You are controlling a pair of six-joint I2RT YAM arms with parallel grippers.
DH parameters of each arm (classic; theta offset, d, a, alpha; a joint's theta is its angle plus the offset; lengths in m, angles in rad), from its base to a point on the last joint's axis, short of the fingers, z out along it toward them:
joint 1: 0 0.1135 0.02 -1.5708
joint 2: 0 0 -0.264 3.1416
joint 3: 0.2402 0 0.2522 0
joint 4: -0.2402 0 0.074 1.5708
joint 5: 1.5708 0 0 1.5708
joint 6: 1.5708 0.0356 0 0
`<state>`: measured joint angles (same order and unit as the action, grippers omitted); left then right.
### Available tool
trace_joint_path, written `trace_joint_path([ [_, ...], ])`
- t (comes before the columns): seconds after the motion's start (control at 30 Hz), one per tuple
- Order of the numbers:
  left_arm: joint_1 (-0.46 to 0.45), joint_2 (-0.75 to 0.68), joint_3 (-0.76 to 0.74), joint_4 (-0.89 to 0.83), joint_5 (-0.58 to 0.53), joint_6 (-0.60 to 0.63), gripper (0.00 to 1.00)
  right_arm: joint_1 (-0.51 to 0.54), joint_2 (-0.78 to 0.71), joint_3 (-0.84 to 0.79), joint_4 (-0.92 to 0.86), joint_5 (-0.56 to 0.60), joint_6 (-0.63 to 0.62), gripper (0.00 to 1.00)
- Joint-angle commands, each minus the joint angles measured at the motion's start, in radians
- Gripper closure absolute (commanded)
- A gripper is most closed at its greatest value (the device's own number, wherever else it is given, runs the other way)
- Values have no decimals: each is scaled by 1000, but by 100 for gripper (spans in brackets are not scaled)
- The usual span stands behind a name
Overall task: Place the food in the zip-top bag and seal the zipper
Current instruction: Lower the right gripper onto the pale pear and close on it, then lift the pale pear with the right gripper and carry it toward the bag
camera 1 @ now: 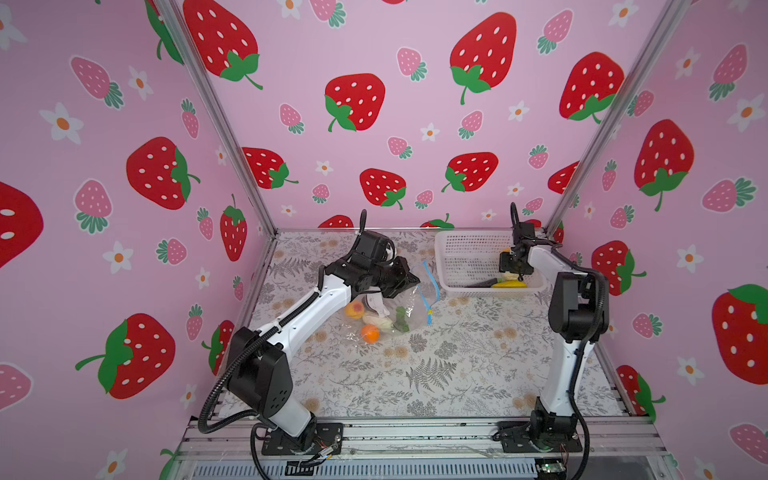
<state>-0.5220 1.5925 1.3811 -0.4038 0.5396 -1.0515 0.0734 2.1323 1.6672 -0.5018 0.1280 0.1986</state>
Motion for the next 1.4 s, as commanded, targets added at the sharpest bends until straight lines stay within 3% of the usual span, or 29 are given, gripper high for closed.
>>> trace_joint_path([
  [0.0, -6, 4, 47, -4, 13, -1, 100, -4, -29, 16, -11, -39, 16, 38],
  [0.57, -6, 0, 42, -2, 11, -1, 100, 7, -80, 9, 10, -165, 49, 39],
  [1.03, -9, -5, 40, -3, 6, -2, 100, 25, -131, -33, 86, -385, 107, 39],
  [1.37, -9, -8, 35, -2, 6, -1, 100, 38, -182, -106, 165, -480, 173, 39],
])
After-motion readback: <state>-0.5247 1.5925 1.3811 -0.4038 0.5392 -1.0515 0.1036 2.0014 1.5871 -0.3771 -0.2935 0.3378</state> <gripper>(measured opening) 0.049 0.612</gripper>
